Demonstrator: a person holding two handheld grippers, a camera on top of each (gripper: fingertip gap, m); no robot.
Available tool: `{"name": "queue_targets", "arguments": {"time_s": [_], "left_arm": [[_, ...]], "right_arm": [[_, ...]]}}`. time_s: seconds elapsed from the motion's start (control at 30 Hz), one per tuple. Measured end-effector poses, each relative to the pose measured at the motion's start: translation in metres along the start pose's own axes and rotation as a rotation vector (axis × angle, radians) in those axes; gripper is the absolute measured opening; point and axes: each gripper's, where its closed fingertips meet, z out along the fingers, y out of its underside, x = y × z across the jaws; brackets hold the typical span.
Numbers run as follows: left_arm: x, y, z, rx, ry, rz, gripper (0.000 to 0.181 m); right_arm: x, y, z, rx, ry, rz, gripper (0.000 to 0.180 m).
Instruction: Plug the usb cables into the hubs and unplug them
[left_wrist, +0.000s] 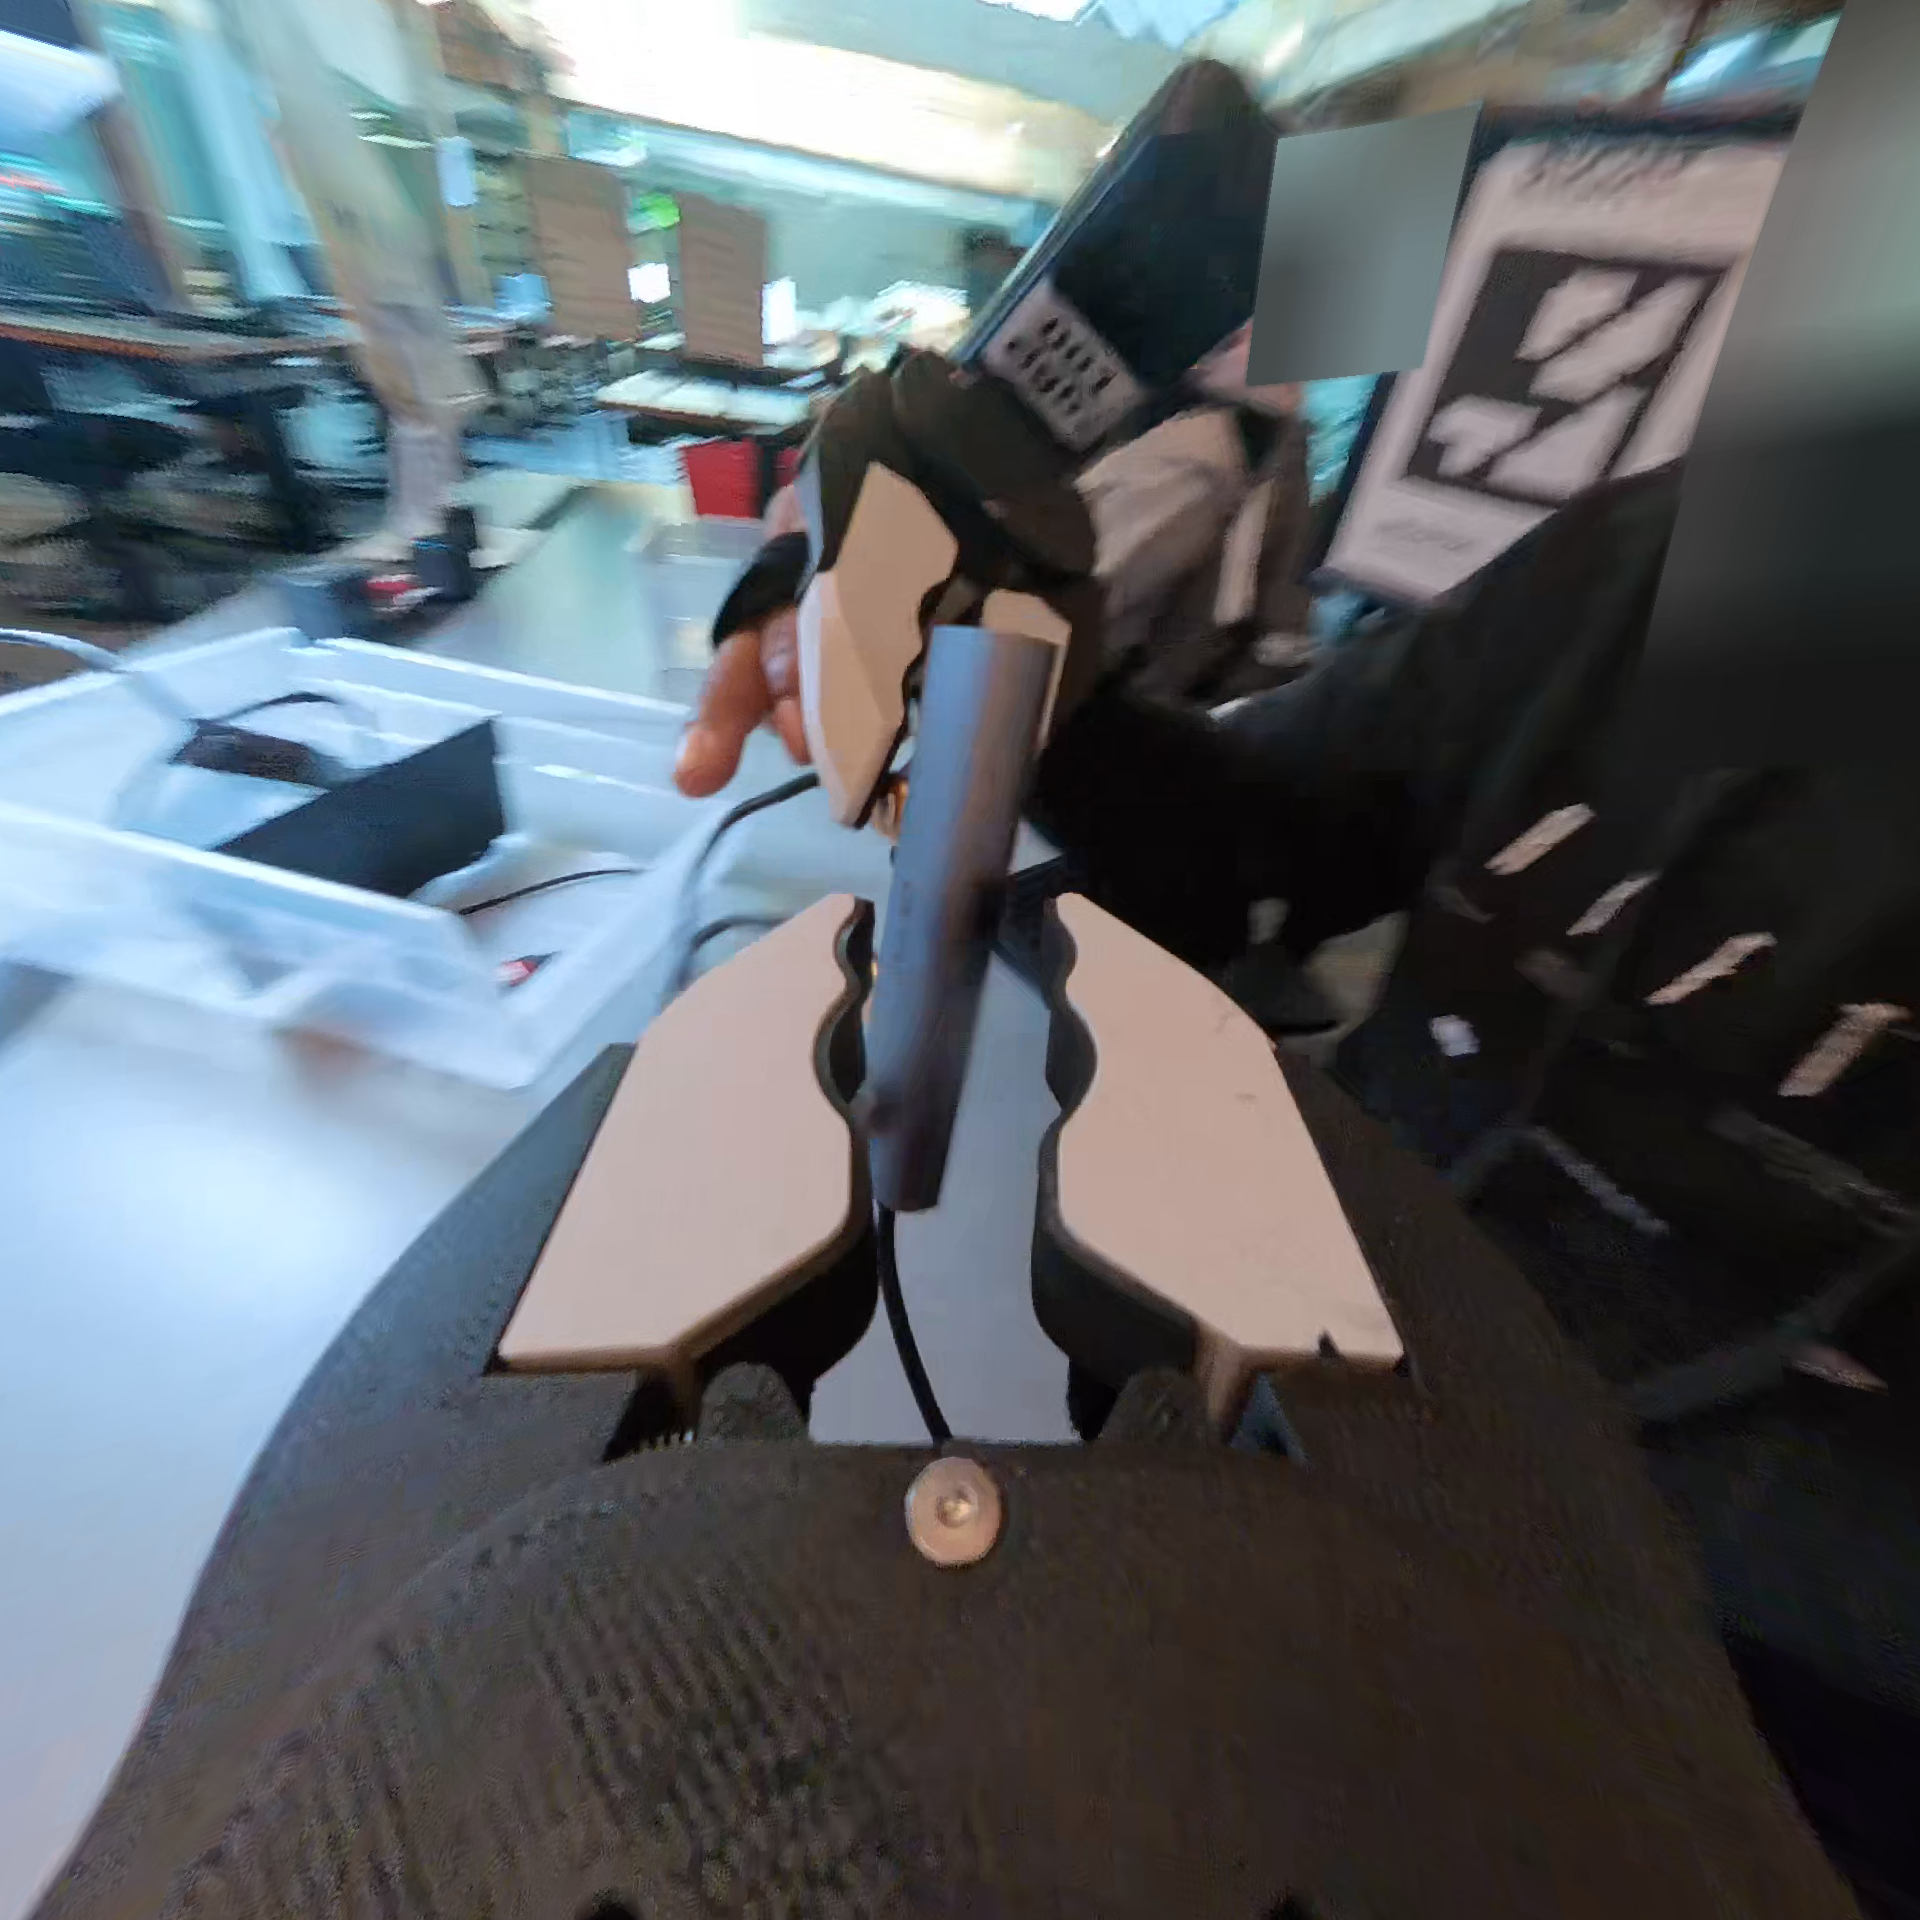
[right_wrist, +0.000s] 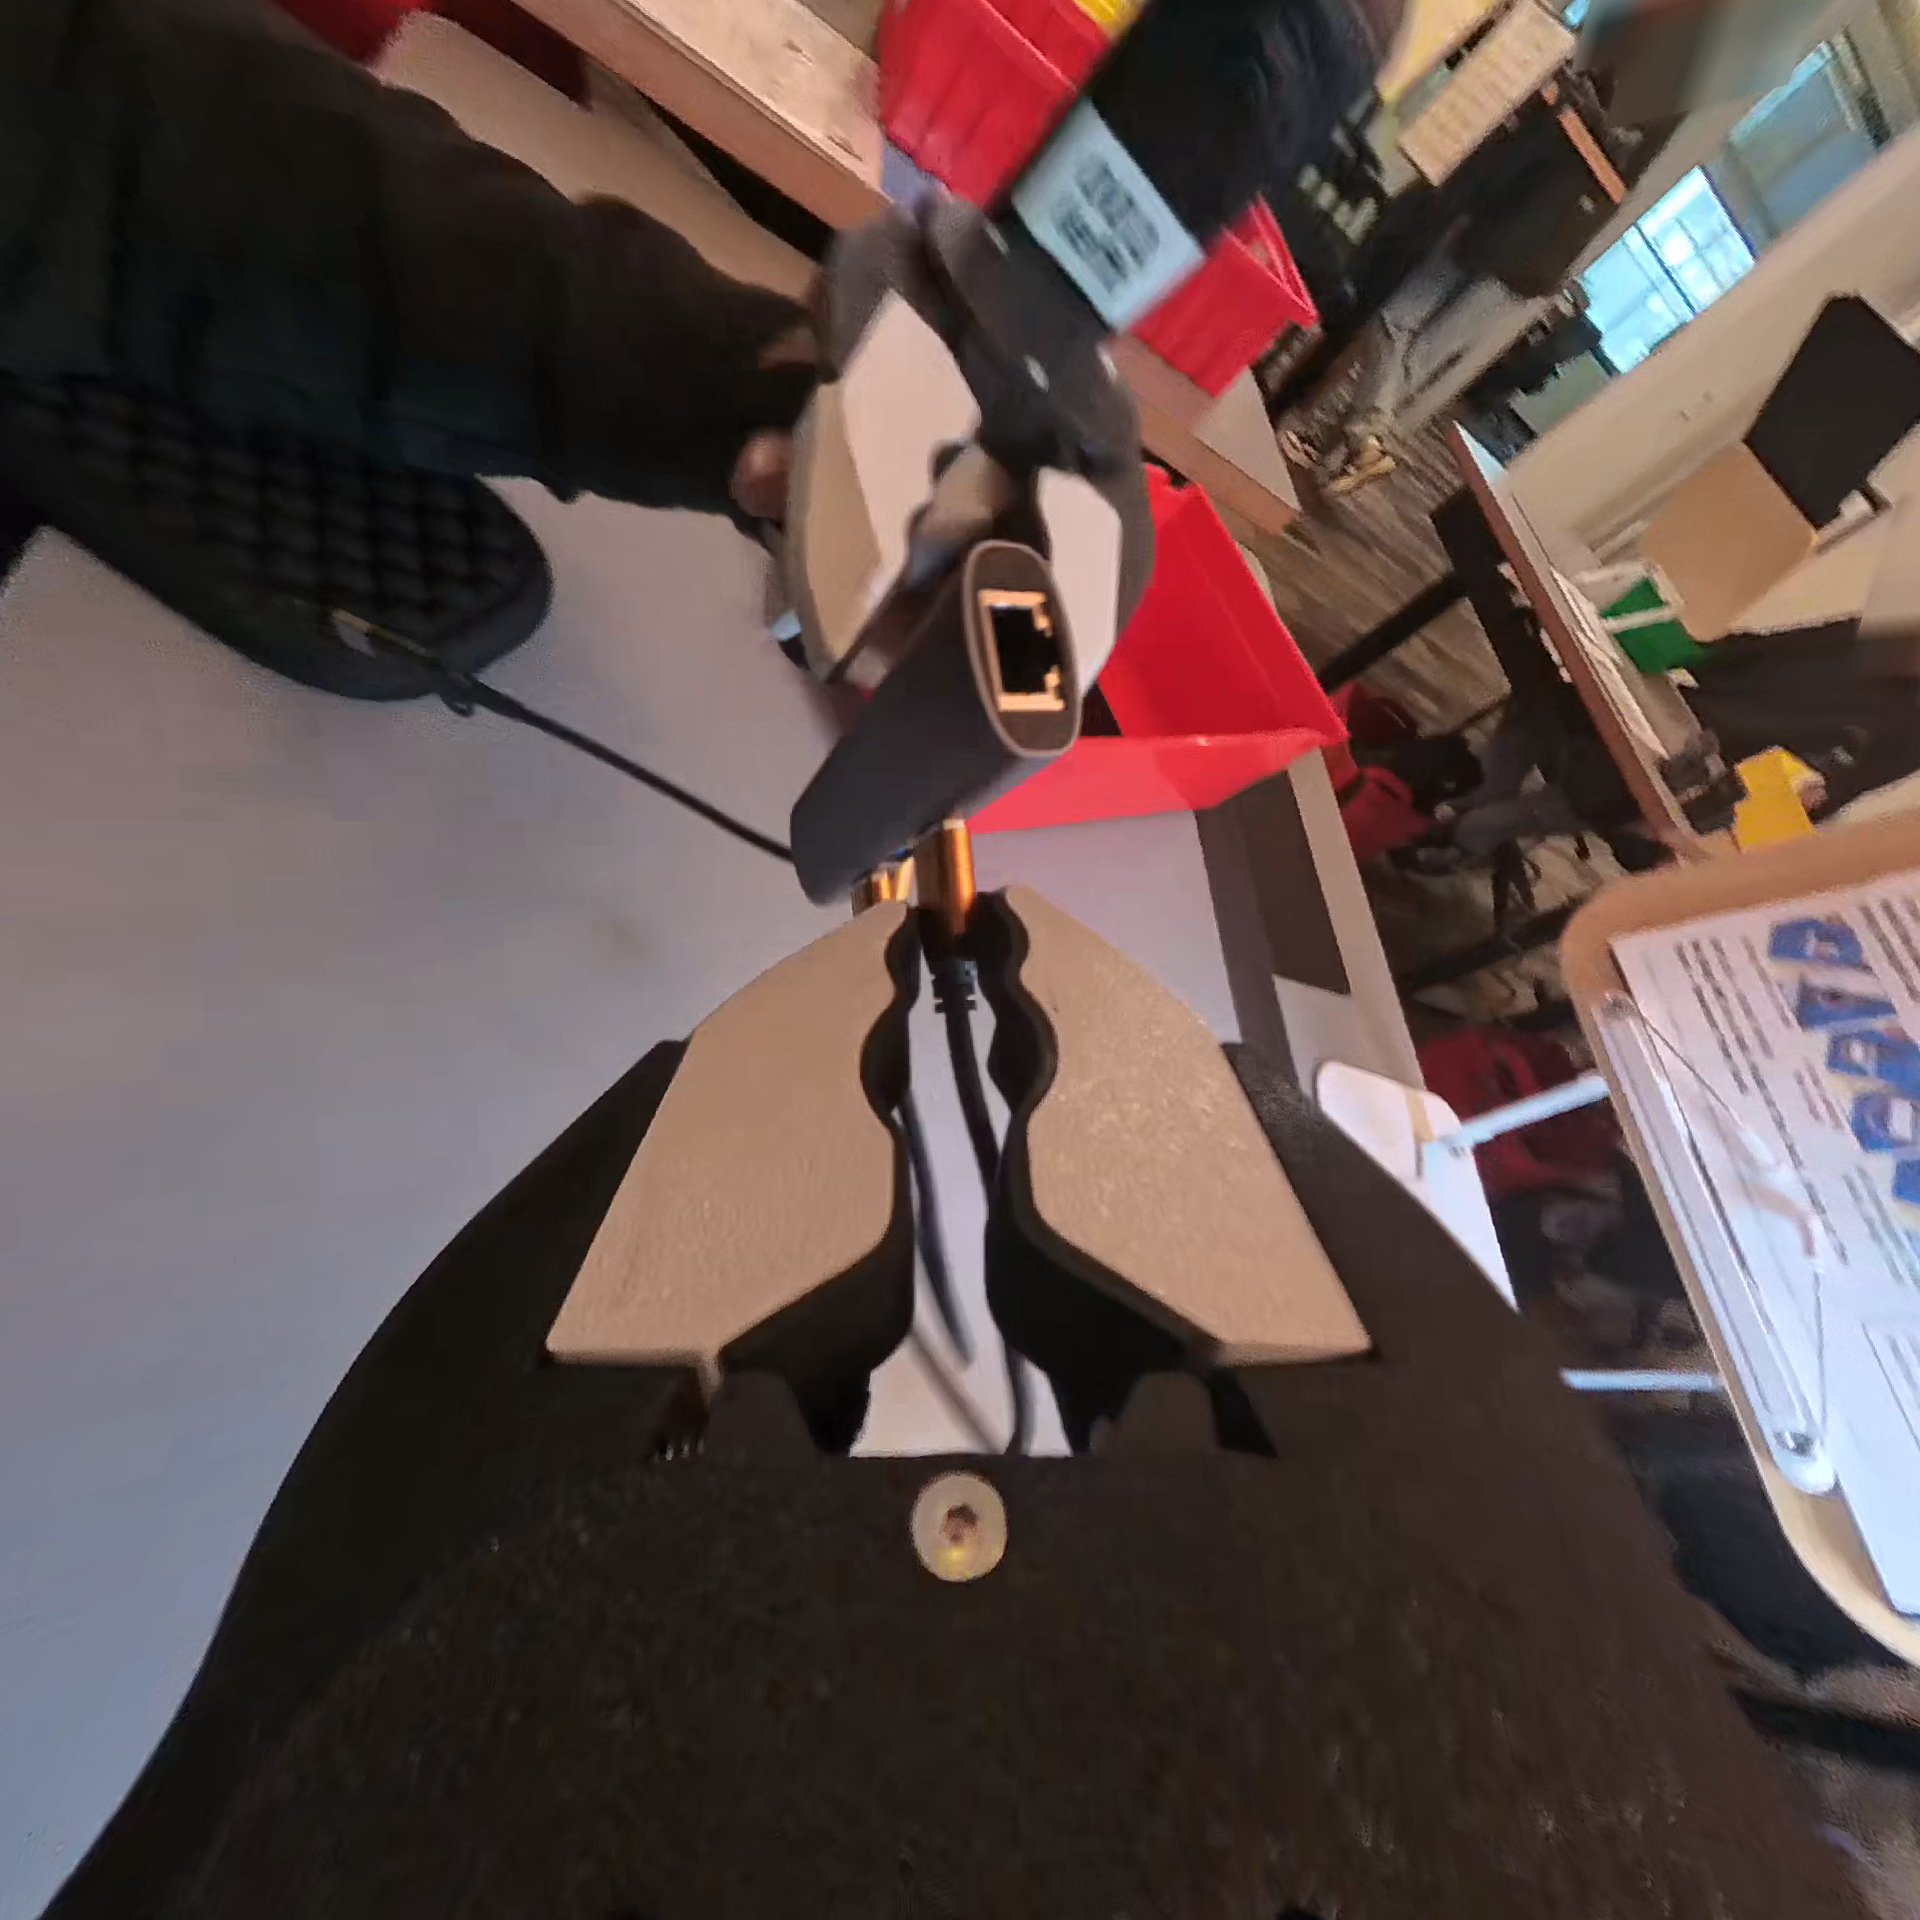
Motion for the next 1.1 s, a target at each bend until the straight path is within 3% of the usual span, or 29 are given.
{"name": "queue_targets", "arguments": {"time_s": [0.13, 0.3, 0.47, 0.8, 0.93, 1.1], "left_arm": [[-0.020, 0.011, 0.009, -0.198, -0.252, 0.195, 0.040], [-0.034, 0.023, 0.020, -0.273, -0.351, 0.250, 0.020], [-0.037, 0.013, 0.020, -0.221, -0.349, 0.058, 0.018], [-0.053, 0.020, 0.024, -0.088, -0.280, -0.413, 0.017], [-0.061, 0.024, 0.020, -0.086, -0.328, -0.434, 0.017], [-0.070, 0.023, 0.012, -0.068, -0.344, -0.436, 0.017]], "right_arm": [[0.007, 0.009, 0.001, -0.034, 0.025, 0.028, 0.008], [0.003, 0.009, 0.006, -0.036, 0.015, 0.018, 0.008], [0.016, 0.006, 0.003, -0.024, 0.115, -0.041, 0.012], [0.032, 0.034, 0.020, -0.343, 0.369, -0.435, 0.017], [0.039, 0.041, 0.027, -0.410, 0.441, -0.499, 0.016], [0.045, 0.044, 0.035, -0.354, 0.456, -0.461, 0.016]]}}
